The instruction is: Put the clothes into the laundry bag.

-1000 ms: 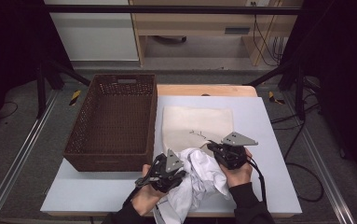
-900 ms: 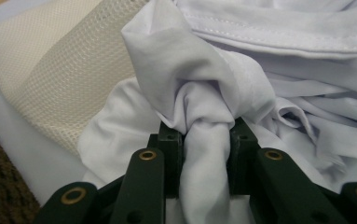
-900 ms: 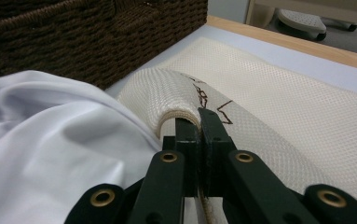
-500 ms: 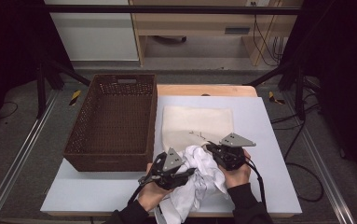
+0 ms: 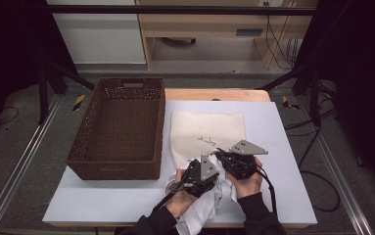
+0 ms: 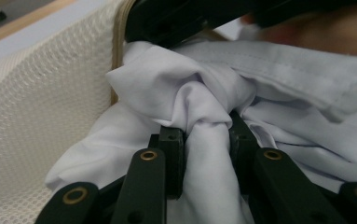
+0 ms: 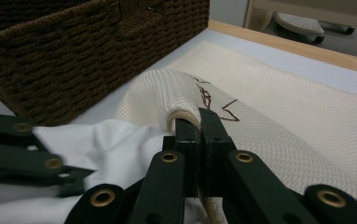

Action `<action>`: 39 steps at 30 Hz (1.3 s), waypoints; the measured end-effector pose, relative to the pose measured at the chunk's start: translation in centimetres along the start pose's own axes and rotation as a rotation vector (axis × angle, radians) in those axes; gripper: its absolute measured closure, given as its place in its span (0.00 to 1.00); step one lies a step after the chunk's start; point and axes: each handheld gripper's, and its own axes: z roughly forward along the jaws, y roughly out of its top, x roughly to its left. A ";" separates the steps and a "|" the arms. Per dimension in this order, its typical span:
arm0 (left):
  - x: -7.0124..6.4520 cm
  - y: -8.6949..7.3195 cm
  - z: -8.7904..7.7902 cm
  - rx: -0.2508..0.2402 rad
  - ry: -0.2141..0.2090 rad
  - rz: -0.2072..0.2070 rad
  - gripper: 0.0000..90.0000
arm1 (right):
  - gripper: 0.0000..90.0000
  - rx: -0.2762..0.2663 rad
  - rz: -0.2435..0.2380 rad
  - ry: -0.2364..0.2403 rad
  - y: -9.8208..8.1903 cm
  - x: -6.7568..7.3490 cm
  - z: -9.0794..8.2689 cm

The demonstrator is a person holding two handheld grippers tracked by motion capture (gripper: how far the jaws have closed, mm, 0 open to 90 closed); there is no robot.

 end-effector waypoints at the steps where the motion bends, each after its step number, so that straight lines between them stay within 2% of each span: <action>1: 0.3 0.0 0.3 0.006 0.006 -0.014 0.82 | 0.98 0.002 -0.012 -0.002 0.1 0.1 -0.2; 2: 0.9 0.0 0.8 0.032 0.011 -0.026 0.82 | 0.98 -0.004 -0.016 0.002 0.1 0.1 -0.3; 3: 0.9 0.0 0.8 0.032 0.011 -0.026 0.82 | 0.98 -0.004 -0.016 0.002 0.1 0.1 -0.3; 4: 1.4 -0.2 1.1 0.044 0.048 -0.026 0.82 | 0.98 -0.005 -0.018 0.007 0.2 0.2 -0.4; 5: 1.4 -0.2 1.1 0.044 0.048 -0.026 0.82 | 0.98 -0.005 -0.018 0.007 0.2 0.2 -0.4; 6: 1.9 -0.4 1.2 0.040 0.070 -0.048 0.82 | 0.98 -0.002 -0.021 0.012 0.2 0.2 -0.5; 9: 2.2 -0.5 1.2 0.033 0.069 -0.058 0.81 | 0.98 0.001 -0.027 0.008 0.1 0.3 -0.7; 11: 2.1 -0.6 1.1 0.024 0.077 -0.057 0.75 | 0.98 0.001 -0.019 0.010 -0.1 0.2 -0.8; 12: 2.2 -0.7 0.6 0.009 0.045 -0.030 0.70 | 0.97 -0.001 -0.011 0.010 -0.4 -0.1 -0.9; 13: 2.2 -0.7 0.6 0.009 0.045 -0.030 0.64 | 0.97 -0.001 -0.011 0.010 -0.4 -0.1 -0.9; 14: 2.4 -0.8 0.0 -0.005 0.019 -0.023 0.64 | 0.97 -0.001 -0.012 0.011 -0.4 -0.2 -1.0; 15: 2.6 -0.8 -0.7 -0.021 0.001 -0.026 0.56 | 0.97 -0.004 -0.009 0.010 -0.5 -0.2 -1.0; 16: 3.0 -1.0 -2.0 -0.050 -0.042 -0.046 0.42 | 0.97 -0.007 -0.005 0.010 -0.6 -0.4 -0.9; 18: 3.3 -1.4 -3.4 -0.067 -0.103 -0.068 0.36 | 0.97 -0.007 -0.007 0.013 -0.7 -0.4 -0.8; 20: 3.4 -1.8 -3.8 -0.067 -0.107 -0.079 0.35 | 0.97 -0.007 -0.012 0.010 -0.7 -0.3 -0.8; 21: 3.5 -2.7 -4.0 -0.050 -0.115 -0.097 0.39 | 0.97 -0.009 -0.020 0.005 -0.7 -0.3 -0.8; 23: 3.5 -3.2 -3.9 -0.046 -0.104 -0.096 0.48 | 0.97 -0.005 -0.018 0.005 -0.7 -0.2 -0.7; 24: 3.6 -4.2 -3.5 -0.047 -0.115 -0.115 0.51 | 0.97 -0.002 -0.014 0.005 -0.8 -0.2 -0.6; 27: 3.4 -4.5 -3.0 -0.030 -0.110 -0.107 0.66 | 0.97 0.001 -0.005 0.004 -0.9 -0.1 -0.4; 28: 3.0 -4.4 -2.9 -0.029 -0.090 -0.087 0.72 | 0.97 -0.001 0.002 0.004 -1.0 -0.1 -0.3; 29: 3.0 -4.4 -2.9 -0.029 -0.090 -0.087 0.78 | 0.97 -0.001 0.002 0.004 -1.0 -0.1 -0.3; 31: 2.7 -4.1 -3.0 -0.041 -0.095 -0.080 0.82 | 0.97 -0.006 0.009 0.005 -1.1 0.0 -0.2; 32: 2.2 -3.7 -3.7 -0.085 -0.128 -0.068 0.84 | 0.98 -0.010 0.015 0.003 -1.1 0.0 -0.2; 33: 2.2 -3.7 -3.7 -0.085 -0.128 -0.068 0.89 | 0.98 -0.010 0.015 0.003 -1.1 0.0 -0.2; 34: 1.7 -3.1 -4.7 -0.157 -0.185 -0.071 0.90 | 0.98 -0.018 0.032 0.013 -1.1 -0.1 -0.2; 35: 1.2 -2.5 -5.2 -0.185 -0.193 -0.056 0.90 | 0.98 -0.020 0.033 0.014 -1.1 -0.1 -0.2; 36: 1.2 -2.5 -5.2 -0.185 -0.193 -0.056 0.90 | 0.98 -0.026 0.035 0.016 -1.1 0.0 -0.2; 38: 0.1 -1.6 -4.6 -0.182 -0.199 -0.021 0.90 | 0.98 -0.029 0.035 0.020 -1.1 0.0 -0.2; 39: 0.1 -1.6 -4.6 -0.182 -0.199 -0.021 0.90 | 0.98 -0.029 0.035 0.020 -1.1 0.0 -0.2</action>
